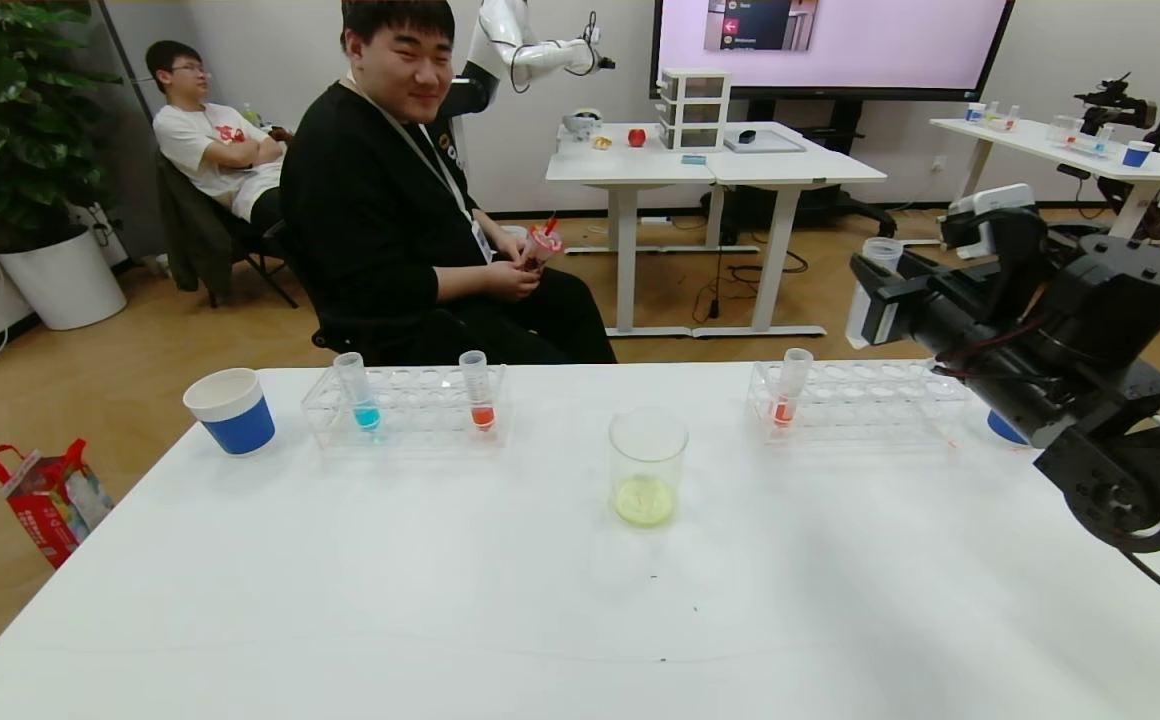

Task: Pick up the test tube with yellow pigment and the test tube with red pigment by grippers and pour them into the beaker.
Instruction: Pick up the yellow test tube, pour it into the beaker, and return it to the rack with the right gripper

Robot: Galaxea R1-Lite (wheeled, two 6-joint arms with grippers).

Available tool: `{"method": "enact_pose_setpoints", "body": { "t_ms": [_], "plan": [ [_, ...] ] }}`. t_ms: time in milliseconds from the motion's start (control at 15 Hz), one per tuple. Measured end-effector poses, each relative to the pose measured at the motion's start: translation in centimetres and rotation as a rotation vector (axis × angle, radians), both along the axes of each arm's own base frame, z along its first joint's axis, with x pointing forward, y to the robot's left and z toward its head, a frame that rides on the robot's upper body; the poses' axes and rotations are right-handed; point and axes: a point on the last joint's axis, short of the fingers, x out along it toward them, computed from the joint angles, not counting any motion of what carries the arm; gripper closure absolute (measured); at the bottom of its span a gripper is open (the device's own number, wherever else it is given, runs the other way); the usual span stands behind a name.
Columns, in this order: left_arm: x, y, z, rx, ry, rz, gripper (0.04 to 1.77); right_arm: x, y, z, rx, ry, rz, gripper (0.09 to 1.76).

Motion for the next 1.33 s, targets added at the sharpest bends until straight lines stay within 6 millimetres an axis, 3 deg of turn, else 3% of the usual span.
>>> {"method": "enact_pose_setpoints", "body": {
  "t_ms": [533,867,1067,1333],
  "plan": [
    [0.0,0.0,0.0,0.0,0.0,0.0,0.06,0.5,-9.0,1.9,0.092,0.088,-0.194,1.35],
    [0.0,0.0,0.0,0.0,0.0,0.0,0.06,1.4,-16.5,0.7,0.093,0.1,-0.303,1.35],
    [0.0,0.0,0.0,0.0,0.0,0.0,0.06,1.8,-18.5,-0.5,0.098,0.127,-0.349,1.35],
    [0.0,0.0,0.0,0.0,0.0,0.0,0.06,3.1,-19.7,-1.6,0.1,0.14,-0.368,1.35]
  ]
}}
